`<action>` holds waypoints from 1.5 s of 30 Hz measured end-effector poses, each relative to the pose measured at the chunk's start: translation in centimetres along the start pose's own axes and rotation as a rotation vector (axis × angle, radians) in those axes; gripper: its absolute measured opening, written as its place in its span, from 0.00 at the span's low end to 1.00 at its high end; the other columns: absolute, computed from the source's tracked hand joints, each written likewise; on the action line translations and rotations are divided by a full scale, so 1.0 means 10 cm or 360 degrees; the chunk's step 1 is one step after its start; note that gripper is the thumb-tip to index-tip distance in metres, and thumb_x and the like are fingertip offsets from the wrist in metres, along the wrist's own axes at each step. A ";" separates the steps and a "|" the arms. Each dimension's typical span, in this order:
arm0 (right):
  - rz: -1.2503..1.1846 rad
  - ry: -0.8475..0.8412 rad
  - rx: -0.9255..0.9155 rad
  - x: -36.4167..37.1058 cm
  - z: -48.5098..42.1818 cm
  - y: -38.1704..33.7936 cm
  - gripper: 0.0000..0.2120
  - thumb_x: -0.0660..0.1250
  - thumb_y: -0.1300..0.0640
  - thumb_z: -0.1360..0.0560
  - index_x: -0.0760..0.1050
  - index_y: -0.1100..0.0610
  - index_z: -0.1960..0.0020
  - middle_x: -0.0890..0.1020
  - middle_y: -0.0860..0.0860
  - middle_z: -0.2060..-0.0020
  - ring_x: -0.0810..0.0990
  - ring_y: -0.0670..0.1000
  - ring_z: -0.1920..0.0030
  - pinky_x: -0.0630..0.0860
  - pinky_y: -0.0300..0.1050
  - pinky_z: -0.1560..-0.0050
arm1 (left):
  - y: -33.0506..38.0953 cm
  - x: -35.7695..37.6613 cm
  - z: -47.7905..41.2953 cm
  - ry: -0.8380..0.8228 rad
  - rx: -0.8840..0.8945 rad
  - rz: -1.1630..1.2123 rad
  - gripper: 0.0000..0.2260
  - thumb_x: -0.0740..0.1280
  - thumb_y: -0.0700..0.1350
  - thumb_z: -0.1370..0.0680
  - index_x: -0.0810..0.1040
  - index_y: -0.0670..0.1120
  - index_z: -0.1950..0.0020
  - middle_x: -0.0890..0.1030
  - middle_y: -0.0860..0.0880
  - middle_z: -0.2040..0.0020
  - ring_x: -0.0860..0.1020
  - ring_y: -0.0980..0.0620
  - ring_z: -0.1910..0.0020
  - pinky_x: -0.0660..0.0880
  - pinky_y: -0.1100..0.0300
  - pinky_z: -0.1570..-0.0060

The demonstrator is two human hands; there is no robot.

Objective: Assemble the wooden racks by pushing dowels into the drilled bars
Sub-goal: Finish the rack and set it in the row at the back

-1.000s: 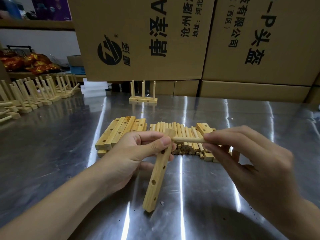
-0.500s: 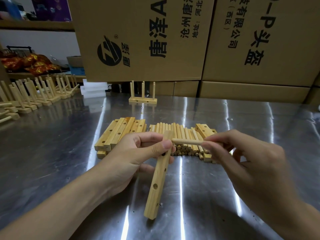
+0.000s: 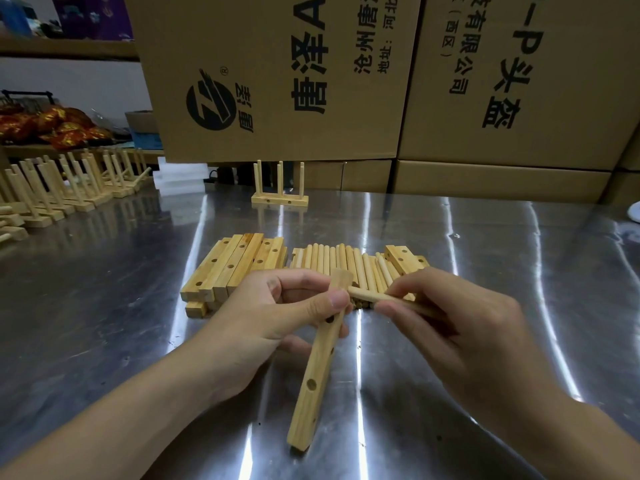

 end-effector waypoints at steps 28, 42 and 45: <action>-0.0471 -0.0063 0.0692 0.01 -0.04 0.51 0.23 0.55 0.31 0.19 0.84 0.42 0.47 0.81 0.39 0.58 0.79 0.42 0.54 0.70 0.32 0.58 | -0.08 0.04 -0.03 0.0382 -0.0253 0.0318 0.19 0.78 0.59 0.27 0.89 0.45 0.48 0.86 0.44 0.56 0.83 0.51 0.61 0.80 0.57 0.64; 0.0429 -0.0434 0.0346 0.26 0.08 0.77 0.16 0.80 0.45 0.28 0.85 0.41 0.41 0.77 0.43 0.33 0.69 0.51 0.29 0.64 0.50 0.37 | -0.10 -0.02 -0.05 0.0504 -0.0292 0.0834 0.18 0.79 0.55 0.30 0.90 0.44 0.46 0.86 0.48 0.52 0.85 0.54 0.60 0.82 0.63 0.66; 0.0424 -0.0439 0.0327 0.28 0.06 0.74 0.14 0.80 0.47 0.27 0.86 0.43 0.42 0.78 0.43 0.33 0.69 0.51 0.29 0.64 0.51 0.36 | -0.12 -0.02 -0.06 0.0490 -0.0302 0.0805 0.18 0.78 0.55 0.28 0.90 0.44 0.45 0.86 0.48 0.52 0.85 0.54 0.60 0.81 0.63 0.67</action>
Point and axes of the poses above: each hand's wrist, its own z-axis away from the middle knuckle, its own x-axis out of the palm, y = z × x, the point moved 3 cm from there along -z, towards the middle knuckle
